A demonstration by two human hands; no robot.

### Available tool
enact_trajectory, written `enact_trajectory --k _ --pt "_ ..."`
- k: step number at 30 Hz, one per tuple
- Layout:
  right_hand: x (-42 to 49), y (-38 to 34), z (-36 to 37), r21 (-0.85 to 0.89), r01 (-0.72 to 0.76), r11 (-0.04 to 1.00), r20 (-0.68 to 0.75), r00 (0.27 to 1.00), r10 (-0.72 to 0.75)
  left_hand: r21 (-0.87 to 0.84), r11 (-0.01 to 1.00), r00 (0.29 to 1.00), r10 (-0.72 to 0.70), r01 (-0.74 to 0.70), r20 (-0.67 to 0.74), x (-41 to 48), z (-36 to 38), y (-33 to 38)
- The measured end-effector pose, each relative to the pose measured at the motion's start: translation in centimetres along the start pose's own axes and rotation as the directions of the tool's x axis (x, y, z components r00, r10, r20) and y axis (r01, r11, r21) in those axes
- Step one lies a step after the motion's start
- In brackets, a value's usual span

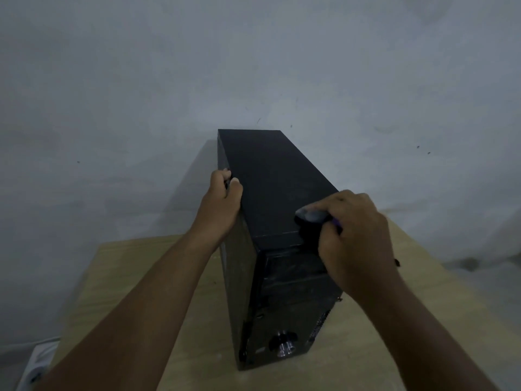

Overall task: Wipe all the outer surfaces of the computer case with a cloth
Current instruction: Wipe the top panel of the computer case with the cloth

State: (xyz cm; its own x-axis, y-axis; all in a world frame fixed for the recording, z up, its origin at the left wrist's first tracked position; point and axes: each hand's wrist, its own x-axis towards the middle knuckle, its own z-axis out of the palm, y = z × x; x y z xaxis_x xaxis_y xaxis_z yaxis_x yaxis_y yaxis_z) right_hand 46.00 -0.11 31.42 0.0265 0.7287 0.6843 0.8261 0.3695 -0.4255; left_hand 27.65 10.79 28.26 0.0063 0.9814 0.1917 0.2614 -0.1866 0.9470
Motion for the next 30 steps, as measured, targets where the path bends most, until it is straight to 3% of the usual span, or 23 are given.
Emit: enact_trajectory --k 3,8,12,17,21,23,30 --pt "-0.2 -2.2 1.7 -0.072 -0.088 0.994 -0.001 0.996 0.088 -0.025 1.000 1.000 -0.008 0.007 -0.015 -0.2 0.2 0.2" --pt "-1.4 -5.5 2.4 0.148 0.150 0.978 0.190 0.966 -0.177 -0.035 0.999 0.999 -0.008 0.007 -0.031 -0.4 0.2 0.3" --pt "-1.5 -2.9 -0.1 0.297 0.178 0.938 0.277 0.924 -0.263 0.022 1.000 1.000 0.001 -0.001 -0.010 -0.3 -0.1 0.2" --pt "-1.1 1.3 -2.8 0.247 0.074 0.966 0.113 0.988 -0.105 0.036 0.999 1.000 -0.010 0.010 0.012 -0.3 -0.2 0.1" --pt "-0.8 1.5 -0.7 -0.014 -0.071 0.997 -0.119 0.990 0.069 0.030 0.999 1.000 -0.021 0.021 0.012 -0.3 0.0 0.4" --pt "-1.1 -0.2 0.9 -0.063 -0.124 0.990 -0.177 0.978 0.112 0.036 0.999 1.000 -0.017 0.017 0.004 -0.3 0.1 0.4" --pt "-2.3 -1.7 0.5 0.100 0.169 0.981 0.023 0.985 -0.172 0.041 0.999 0.999 -0.011 0.012 -0.036 -0.5 0.3 0.3"
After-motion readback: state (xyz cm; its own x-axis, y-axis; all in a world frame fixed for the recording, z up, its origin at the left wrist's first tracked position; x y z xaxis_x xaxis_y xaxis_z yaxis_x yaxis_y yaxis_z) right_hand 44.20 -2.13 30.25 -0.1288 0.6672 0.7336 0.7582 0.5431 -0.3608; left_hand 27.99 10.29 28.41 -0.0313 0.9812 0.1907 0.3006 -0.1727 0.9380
